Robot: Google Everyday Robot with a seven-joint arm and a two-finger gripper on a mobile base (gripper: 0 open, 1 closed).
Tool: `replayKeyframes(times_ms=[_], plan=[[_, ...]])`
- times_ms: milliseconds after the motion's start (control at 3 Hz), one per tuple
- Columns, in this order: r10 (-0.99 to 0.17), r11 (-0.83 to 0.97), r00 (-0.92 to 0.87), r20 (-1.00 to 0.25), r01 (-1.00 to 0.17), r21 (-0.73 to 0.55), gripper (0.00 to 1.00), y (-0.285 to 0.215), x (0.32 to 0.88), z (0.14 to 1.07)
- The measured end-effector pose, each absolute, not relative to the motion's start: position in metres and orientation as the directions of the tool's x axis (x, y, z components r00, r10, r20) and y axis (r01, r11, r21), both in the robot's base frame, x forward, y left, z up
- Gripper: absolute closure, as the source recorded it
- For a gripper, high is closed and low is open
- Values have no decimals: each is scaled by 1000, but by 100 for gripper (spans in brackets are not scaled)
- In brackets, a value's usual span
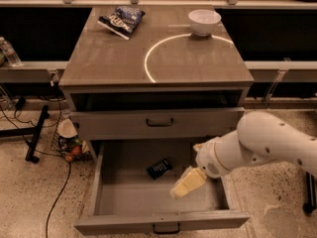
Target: Pick rxbar blueberry from middle drawer and place on counter
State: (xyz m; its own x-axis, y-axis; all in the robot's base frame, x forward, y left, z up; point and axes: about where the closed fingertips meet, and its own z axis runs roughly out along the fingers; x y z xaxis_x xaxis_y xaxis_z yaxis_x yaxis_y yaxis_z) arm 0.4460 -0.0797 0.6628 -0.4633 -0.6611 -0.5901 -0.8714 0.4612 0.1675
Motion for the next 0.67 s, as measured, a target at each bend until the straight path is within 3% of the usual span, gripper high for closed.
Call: replayKeyframes(times_ms=[667], plan=[[-493, 589, -532, -689, -787, 185, 0, -56, 498, 575]])
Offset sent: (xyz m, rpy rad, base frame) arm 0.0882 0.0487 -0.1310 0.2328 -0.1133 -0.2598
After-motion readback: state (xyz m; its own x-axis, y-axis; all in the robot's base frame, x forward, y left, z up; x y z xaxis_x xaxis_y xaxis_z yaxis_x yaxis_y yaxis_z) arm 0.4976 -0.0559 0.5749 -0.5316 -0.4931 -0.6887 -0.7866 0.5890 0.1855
